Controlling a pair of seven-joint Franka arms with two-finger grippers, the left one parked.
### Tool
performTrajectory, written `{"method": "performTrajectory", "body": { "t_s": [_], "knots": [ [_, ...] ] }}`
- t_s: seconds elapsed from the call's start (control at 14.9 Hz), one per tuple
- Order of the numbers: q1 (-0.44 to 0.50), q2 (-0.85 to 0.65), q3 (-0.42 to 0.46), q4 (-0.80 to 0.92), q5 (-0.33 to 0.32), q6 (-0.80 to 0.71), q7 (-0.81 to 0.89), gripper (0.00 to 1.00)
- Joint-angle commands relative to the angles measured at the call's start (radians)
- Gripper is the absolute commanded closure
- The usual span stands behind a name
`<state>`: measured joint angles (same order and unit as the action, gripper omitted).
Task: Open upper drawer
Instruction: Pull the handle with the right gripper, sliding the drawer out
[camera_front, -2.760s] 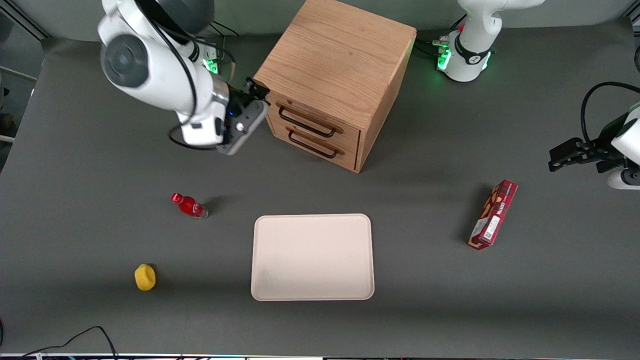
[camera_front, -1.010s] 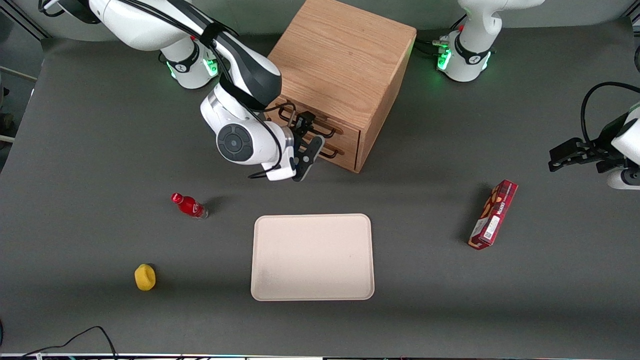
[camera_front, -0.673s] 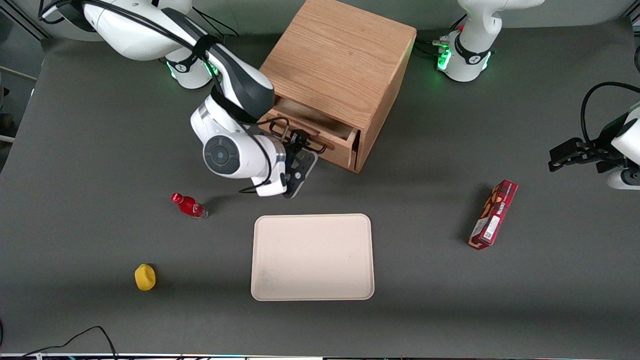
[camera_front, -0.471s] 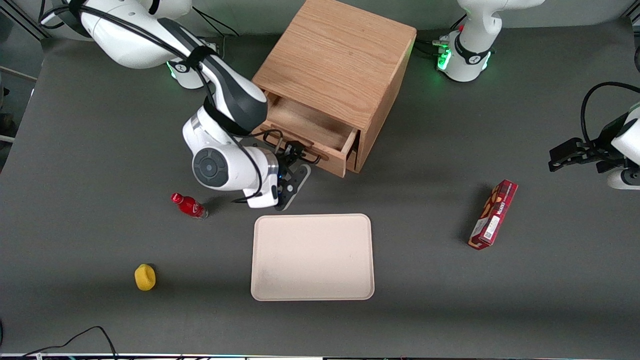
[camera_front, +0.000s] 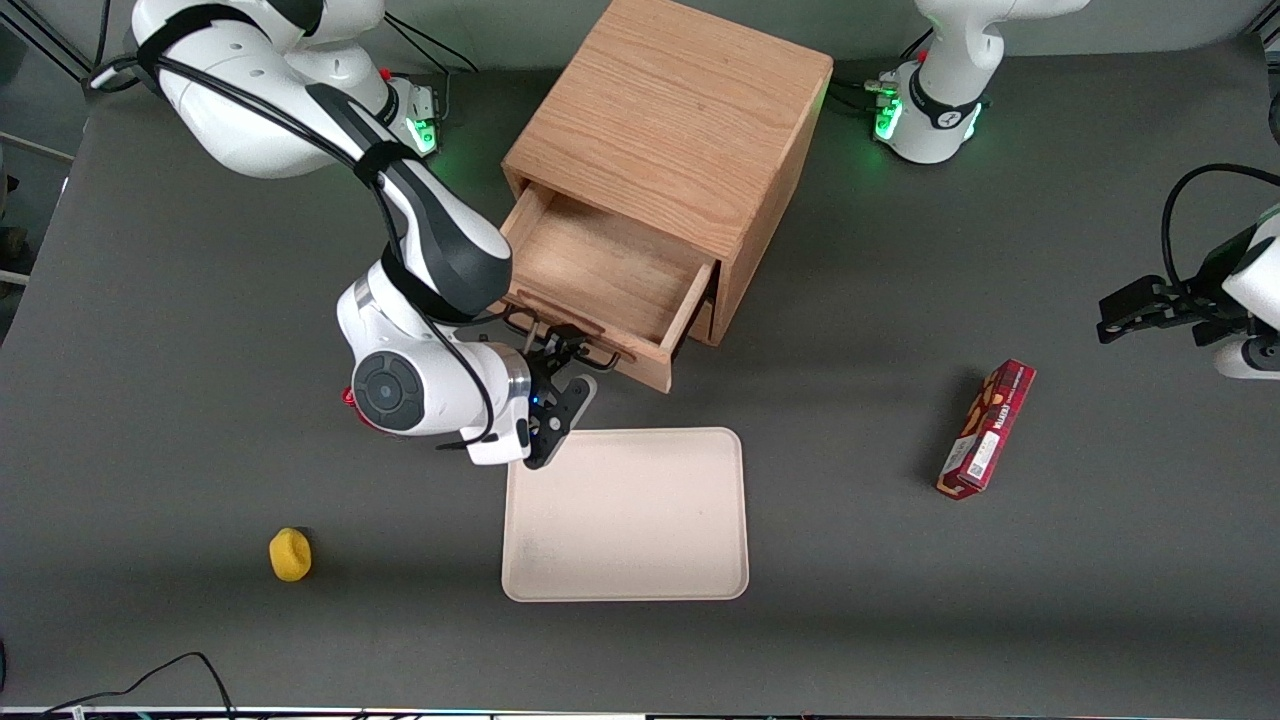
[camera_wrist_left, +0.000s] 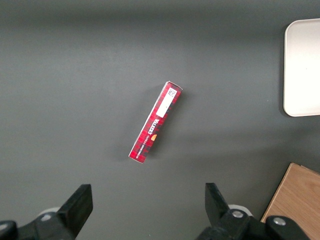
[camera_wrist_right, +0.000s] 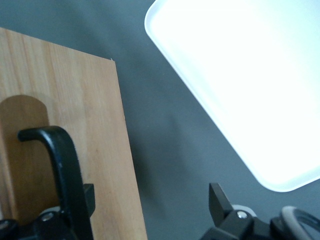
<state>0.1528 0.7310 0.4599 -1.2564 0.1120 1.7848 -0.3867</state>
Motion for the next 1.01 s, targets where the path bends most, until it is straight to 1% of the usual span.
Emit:
{"method": "performTrajectory", "body": {
  "t_s": [0.0,0.13,0.47,0.74,0.94],
  "knots": [
    [0.014,0.041,-0.049,0.08,-0.026,-0.027,-0.078,0.0],
    [0.013,0.044,-0.07,0.106,-0.026,-0.042,-0.129,0.0],
    [0.008,0.06,-0.109,0.164,-0.025,-0.051,-0.179,0.0],
    [0.002,0.082,-0.115,0.225,-0.025,-0.056,-0.187,0.0],
    [0.004,0.073,-0.127,0.282,-0.021,-0.097,-0.187,0.0]
  ]
}}
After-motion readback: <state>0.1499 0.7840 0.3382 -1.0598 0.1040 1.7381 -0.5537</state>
